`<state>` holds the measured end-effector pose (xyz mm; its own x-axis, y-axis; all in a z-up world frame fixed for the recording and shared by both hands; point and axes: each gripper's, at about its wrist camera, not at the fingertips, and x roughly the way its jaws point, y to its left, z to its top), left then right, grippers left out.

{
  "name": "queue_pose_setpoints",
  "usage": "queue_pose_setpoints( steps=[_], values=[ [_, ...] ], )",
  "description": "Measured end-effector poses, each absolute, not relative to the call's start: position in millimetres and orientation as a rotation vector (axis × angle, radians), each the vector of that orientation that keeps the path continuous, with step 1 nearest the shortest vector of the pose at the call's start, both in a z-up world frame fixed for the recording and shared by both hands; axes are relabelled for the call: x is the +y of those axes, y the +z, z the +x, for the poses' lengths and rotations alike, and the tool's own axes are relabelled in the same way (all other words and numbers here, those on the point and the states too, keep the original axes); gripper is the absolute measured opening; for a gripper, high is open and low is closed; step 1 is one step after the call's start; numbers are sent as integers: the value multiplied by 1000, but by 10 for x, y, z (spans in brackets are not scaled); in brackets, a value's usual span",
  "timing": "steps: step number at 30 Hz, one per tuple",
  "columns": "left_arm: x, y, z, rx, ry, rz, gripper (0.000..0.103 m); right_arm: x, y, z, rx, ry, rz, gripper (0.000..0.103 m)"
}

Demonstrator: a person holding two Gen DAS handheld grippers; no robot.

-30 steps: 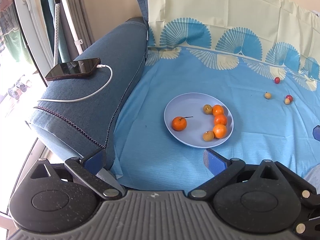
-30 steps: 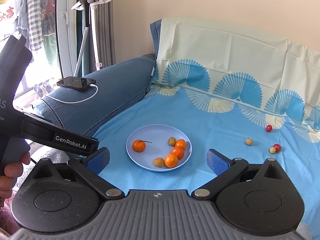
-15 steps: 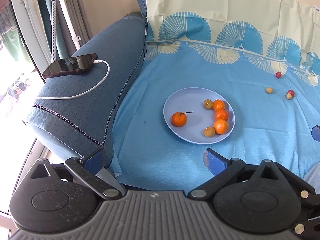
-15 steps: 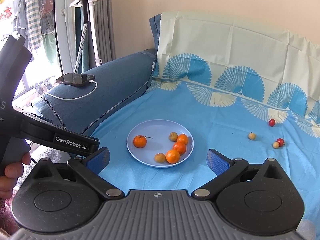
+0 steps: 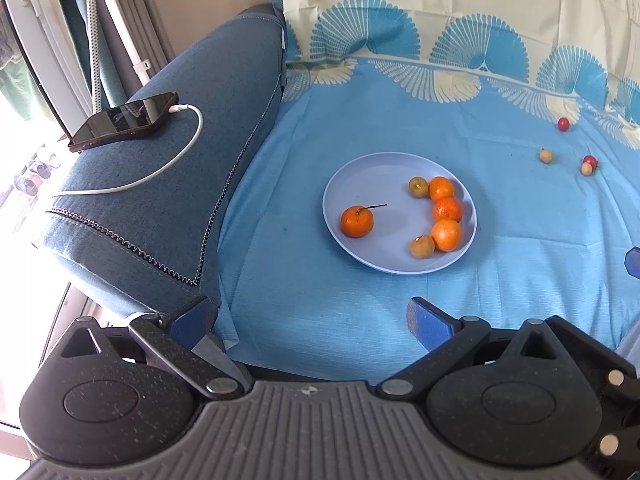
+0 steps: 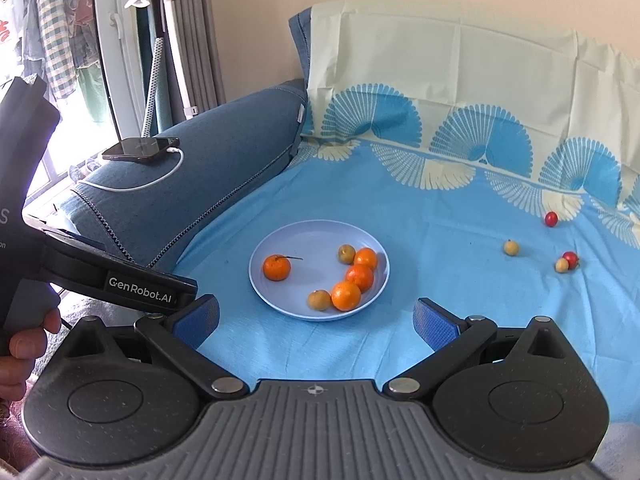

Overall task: Organize fruits
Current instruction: 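Move both tools toward the loose yellow fruits beside the tomatoes, then grasp a yellow-brown fruit with the left tool while the right tool grasps a yellow fruit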

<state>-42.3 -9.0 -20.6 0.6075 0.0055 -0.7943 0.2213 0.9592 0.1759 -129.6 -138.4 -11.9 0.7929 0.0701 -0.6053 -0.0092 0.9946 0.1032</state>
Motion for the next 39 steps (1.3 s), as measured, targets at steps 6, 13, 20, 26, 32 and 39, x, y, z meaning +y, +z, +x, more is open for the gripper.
queue_pose_setpoints(
  steps=[6,13,20,26,32,39],
  values=[
    [-309,-262,-279,920,-144,320,103,-1642,-252,-1200,681,-21,175,102],
    [-924,-300,59,933,-221,373,103,-2303,-442,-1172,670,-226,280,102],
    [-1892,-500,581,959,-323,396,103,-3260,-753,-959,620,-488,310,102],
    [-2883,-932,1170,952,-369,404,103,-4087,-1238,-443,590,-627,294,102],
    [-3754,-1459,1575,961,-476,459,103,-4649,-1741,52,646,-634,335,86],
    [-4141,-1852,1880,955,-517,502,102,-4813,-1926,394,653,-558,266,73]
  ],
)
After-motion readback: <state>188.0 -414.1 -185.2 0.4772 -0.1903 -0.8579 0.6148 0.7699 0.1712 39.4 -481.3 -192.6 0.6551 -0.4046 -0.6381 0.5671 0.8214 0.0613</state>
